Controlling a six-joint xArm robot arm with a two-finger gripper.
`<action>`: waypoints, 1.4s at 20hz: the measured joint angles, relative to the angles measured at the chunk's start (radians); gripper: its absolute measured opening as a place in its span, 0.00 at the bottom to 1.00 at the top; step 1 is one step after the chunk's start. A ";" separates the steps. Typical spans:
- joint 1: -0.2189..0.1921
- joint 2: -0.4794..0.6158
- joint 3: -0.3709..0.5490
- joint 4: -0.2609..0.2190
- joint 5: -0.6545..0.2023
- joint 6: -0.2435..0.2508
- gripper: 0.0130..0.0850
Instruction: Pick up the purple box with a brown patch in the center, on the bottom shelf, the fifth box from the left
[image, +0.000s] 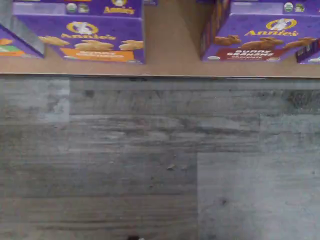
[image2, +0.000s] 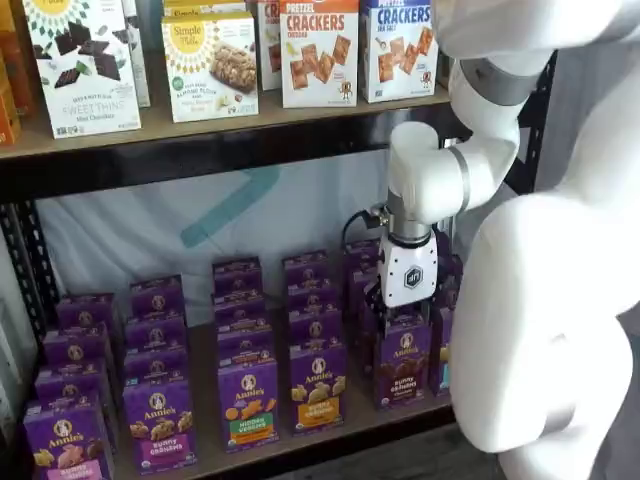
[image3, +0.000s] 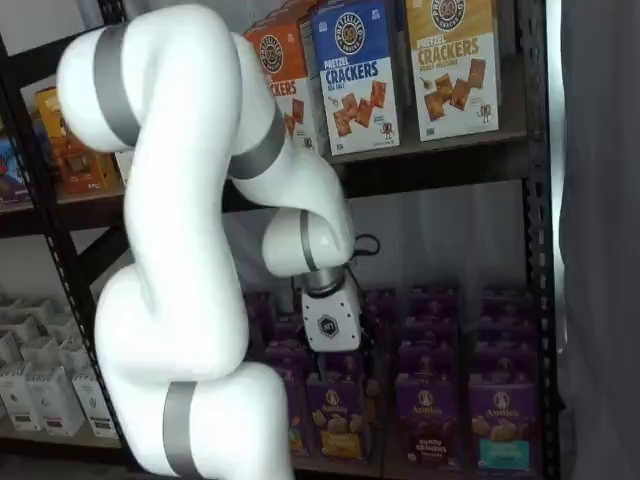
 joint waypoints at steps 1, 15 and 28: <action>-0.009 0.027 -0.012 0.000 -0.016 -0.008 1.00; -0.091 0.365 -0.229 0.007 -0.154 -0.095 1.00; -0.123 0.584 -0.434 0.031 -0.172 -0.149 1.00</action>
